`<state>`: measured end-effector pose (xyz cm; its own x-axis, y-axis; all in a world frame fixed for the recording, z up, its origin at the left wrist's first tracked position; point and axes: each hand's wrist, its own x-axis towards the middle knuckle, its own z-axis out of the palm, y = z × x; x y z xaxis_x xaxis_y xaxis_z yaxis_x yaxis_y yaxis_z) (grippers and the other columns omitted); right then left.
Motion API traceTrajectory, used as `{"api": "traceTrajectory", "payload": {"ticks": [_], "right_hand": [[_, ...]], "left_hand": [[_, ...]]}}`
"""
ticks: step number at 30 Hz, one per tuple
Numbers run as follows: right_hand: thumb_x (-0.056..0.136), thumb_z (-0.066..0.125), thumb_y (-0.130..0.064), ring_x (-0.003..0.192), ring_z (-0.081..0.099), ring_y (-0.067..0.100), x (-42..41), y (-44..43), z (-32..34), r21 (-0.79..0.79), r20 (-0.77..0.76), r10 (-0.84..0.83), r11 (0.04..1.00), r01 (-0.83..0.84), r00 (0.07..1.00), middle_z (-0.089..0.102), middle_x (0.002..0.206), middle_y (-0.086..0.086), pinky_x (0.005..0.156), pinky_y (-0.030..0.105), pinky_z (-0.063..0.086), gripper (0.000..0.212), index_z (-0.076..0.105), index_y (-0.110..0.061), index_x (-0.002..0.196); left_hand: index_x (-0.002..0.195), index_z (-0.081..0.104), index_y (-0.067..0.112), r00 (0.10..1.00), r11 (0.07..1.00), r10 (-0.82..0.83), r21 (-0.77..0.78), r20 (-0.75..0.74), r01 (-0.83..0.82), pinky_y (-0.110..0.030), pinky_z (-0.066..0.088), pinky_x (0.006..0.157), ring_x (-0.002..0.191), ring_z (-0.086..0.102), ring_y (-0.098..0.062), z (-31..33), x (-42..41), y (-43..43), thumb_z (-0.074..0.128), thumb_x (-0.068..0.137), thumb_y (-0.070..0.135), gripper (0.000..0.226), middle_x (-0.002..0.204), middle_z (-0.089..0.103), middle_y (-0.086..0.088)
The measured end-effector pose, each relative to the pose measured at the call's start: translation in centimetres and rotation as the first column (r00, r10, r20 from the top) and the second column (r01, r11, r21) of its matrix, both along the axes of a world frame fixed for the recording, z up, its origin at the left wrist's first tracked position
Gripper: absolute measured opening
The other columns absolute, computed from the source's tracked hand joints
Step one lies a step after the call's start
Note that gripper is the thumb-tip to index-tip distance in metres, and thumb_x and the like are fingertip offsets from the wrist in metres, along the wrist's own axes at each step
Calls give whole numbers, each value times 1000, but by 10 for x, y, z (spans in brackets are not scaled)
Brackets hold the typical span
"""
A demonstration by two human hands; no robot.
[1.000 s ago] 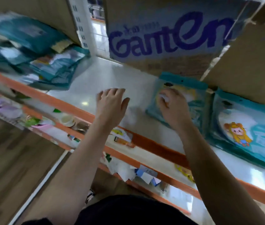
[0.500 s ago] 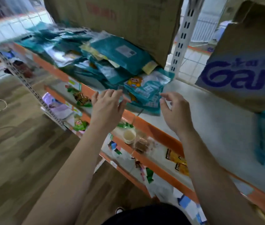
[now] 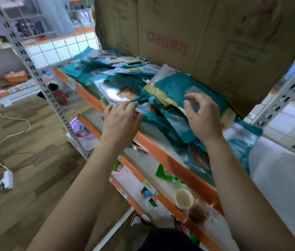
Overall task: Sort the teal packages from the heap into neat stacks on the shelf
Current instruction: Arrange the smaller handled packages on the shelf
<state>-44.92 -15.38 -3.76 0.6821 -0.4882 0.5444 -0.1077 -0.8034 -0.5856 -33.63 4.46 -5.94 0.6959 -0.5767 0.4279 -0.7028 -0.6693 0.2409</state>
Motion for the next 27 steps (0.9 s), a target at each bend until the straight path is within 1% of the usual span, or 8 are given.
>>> {"api": "traceTrajectory", "payload": {"ticks": [7, 12, 14, 16, 18, 20, 23, 27], "right_hand": [[97, 54, -19, 103, 58, 20, 120, -10, 26, 22, 23, -1, 1000, 1, 1000, 64, 111, 7, 90, 33, 47, 23, 66, -9, 112], [93, 57, -17, 98, 59, 16, 185, -13, 38, 8, 33, 14, 1000, -14, 999, 65, 106, 7, 86, 20, 42, 20, 69, -9, 107], [91, 58, -17, 98, 60, 18, 208, -13, 41, 3, 17, 3, 1000, -4, 1000, 66, 105, 8, 87, 22, 43, 20, 70, -9, 106], [91, 59, -17, 94, 60, 18, 227, -12, 42, -9, 2, -15, 1000, 15, 1000, 66, 102, 6, 86, 26, 46, 20, 70, -9, 106], [92, 58, -17, 90, 57, 13, 245, -10, 44, -28, -10, -40, 999, 39, 999, 65, 100, 3, 82, 22, 44, 20, 70, -10, 107], [93, 57, -18, 89, 56, 9, 262, -8, 46, -44, -28, -78, 996, 77, 997, 63, 99, -1, 81, 20, 43, 20, 70, -11, 108], [94, 57, -20, 92, 58, 13, 286, -3, 49, -32, -52, -158, 987, 157, 986, 64, 101, -1, 86, 29, 48, 21, 69, -14, 109], [95, 57, -21, 95, 58, 13, 312, 9, 51, -23, -128, -241, 971, 240, 962, 61, 100, -4, 90, 31, 48, 20, 69, -14, 110]], "left_hand": [[122, 62, 10, 998, 997, 21, -69, 51, -18, -45, 38, 92, 104, 60, -34, 20, 115, -1, 40, 94, 43, 48, 116, 66, -10], [129, 57, 13, 999, 997, 43, -66, -5, -44, -44, 34, 97, 112, 55, -32, 21, 180, 1, 45, 97, 40, 44, 123, 62, -9], [130, 57, 15, 999, 996, 44, -75, -12, -45, -43, 33, 99, 116, 54, -30, 19, 208, 1, 39, 95, 44, 49, 126, 61, -7], [128, 58, 16, 1000, 996, 24, -90, -5, -24, -43, 36, 96, 114, 55, -29, 15, 237, 1, 34, 95, 47, 52, 124, 62, -5], [124, 60, 15, 1000, 994, 1, -109, 2, -1, -43, 38, 93, 110, 57, -30, 13, 267, -2, 34, 93, 48, 52, 120, 63, -6], [122, 62, 11, 1000, 990, -23, -136, 14, 25, -44, 41, 88, 104, 60, -34, 14, 300, -7, 39, 93, 44, 49, 116, 65, -10], [121, 62, 6, 995, 984, -100, -144, 27, 103, -44, 44, 82, 99, 61, -37, 17, 348, -15, 43, 93, 39, 47, 113, 65, -15], [117, 62, 6, 977, 971, -214, -114, -7, 212, -43, 43, 85, 104, 57, -37, 22, 407, -32, 47, 96, 35, 38, 114, 63, -16]]}}
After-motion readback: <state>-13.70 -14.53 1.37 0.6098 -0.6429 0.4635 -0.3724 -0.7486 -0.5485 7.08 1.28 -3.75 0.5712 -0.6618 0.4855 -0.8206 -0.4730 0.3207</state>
